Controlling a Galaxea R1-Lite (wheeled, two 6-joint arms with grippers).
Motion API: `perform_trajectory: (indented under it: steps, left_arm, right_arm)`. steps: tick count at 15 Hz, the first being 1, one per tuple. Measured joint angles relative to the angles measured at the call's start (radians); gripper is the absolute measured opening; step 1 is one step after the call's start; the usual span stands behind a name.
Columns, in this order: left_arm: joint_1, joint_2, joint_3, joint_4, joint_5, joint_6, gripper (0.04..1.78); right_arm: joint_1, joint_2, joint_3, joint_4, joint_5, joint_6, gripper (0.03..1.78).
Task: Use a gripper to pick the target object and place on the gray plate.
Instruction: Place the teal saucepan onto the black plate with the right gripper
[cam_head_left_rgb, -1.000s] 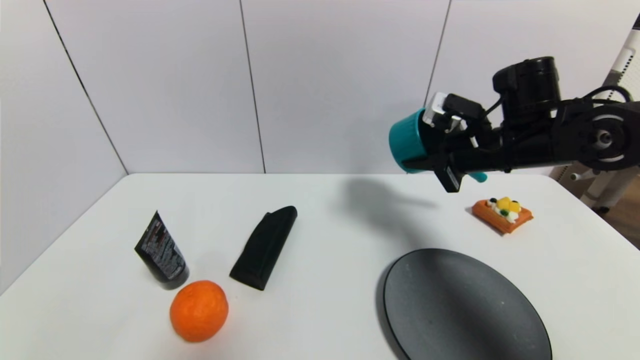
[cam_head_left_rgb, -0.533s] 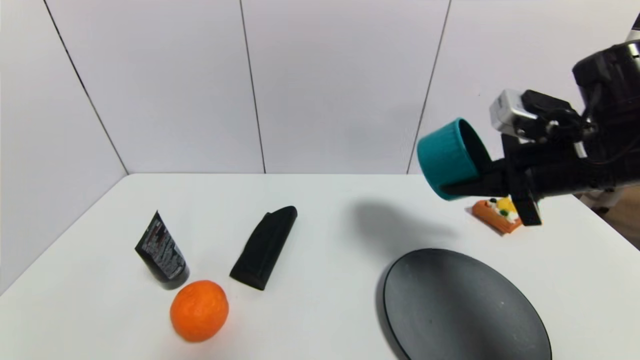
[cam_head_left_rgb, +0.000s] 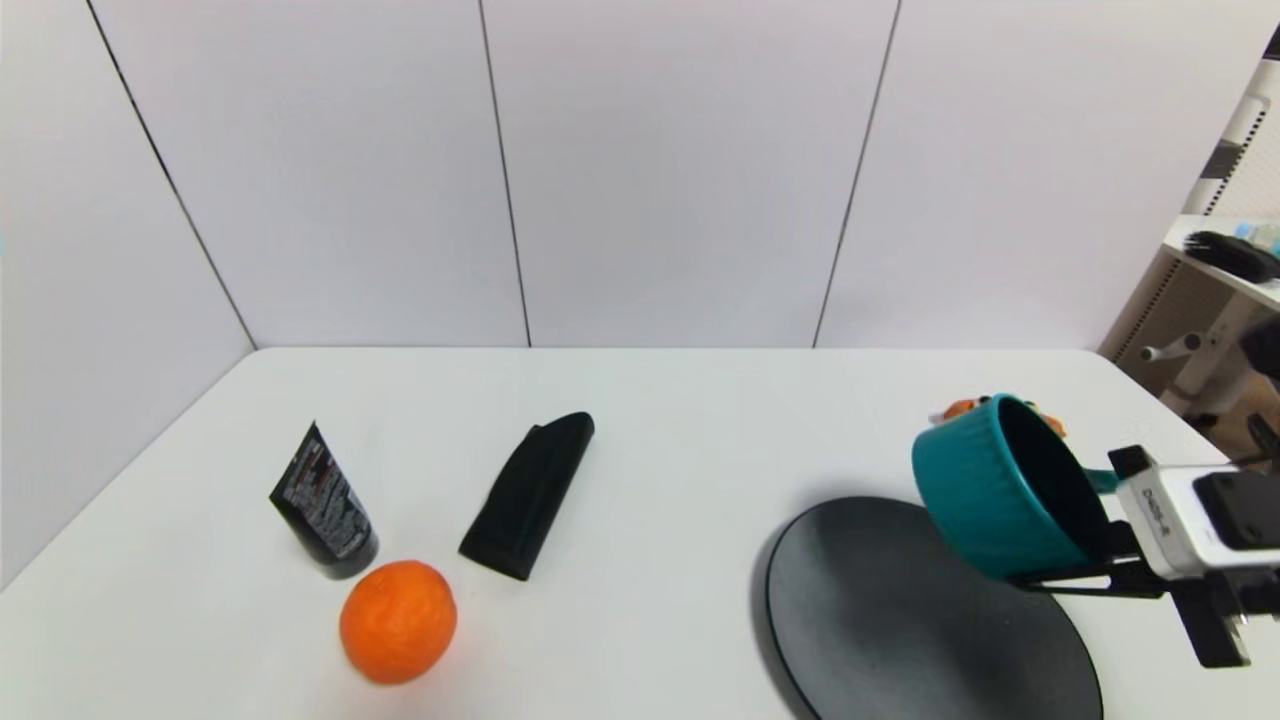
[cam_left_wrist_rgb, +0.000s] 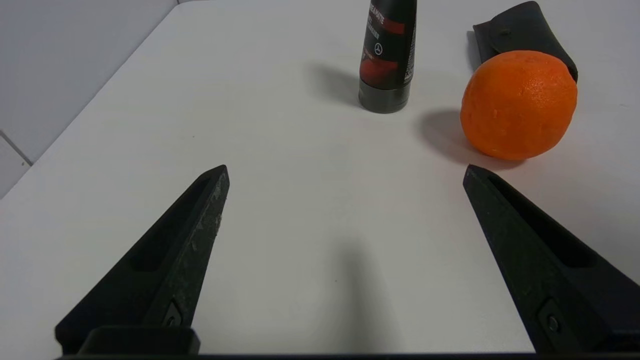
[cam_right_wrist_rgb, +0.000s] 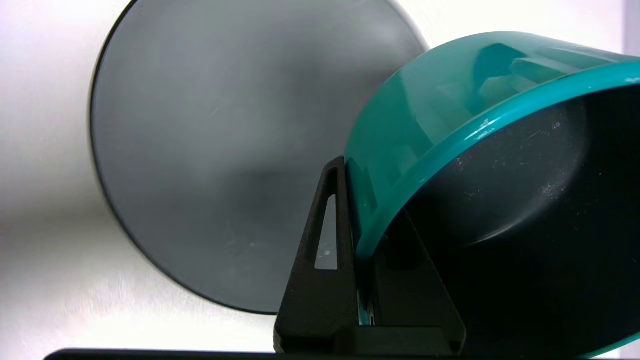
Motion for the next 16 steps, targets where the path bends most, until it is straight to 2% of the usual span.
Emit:
perform_trajectory:
  steps: [3,4,9,10,11,13,16]
  left_arm:
    - [0.000,0.000,0.000,0.000,0.000,0.000,1.69]
    - [0.000,0.000,0.000,0.000,0.000,0.000,1.69]
    - [0.000,0.000,0.000,0.000,0.000,0.000,1.69]
    - [0.000,0.000,0.000,0.000,0.000,0.000,1.69]
    - [0.000,0.000,0.000,0.000,0.000,-0.001,1.69]
    - [0.000,0.000,0.000,0.000,0.000,-0.001,1.69]
    - [0.000,0.000,0.000,0.000,0.000,0.000,1.69]
  right_arm:
    - [0.000,0.016,0.064,0.001,-0.002,-0.211,0.12]
    - [0.005,0.028,0.077,0.001,-0.003,-0.257,0.12]
    - [0.021,0.105,0.057,-0.011,-0.024,-0.397,0.12]
    - [0.022,0.121,0.037,-0.010,-0.037,-0.429,0.22]
    - [0.023,0.133,0.029,-0.006,-0.039,-0.450,0.40]
    - [0.022,0.146,0.019,-0.004,-0.040,-0.448,0.70]
    - [0.020,0.152,0.011,-0.004,-0.036,-0.433,1.02]
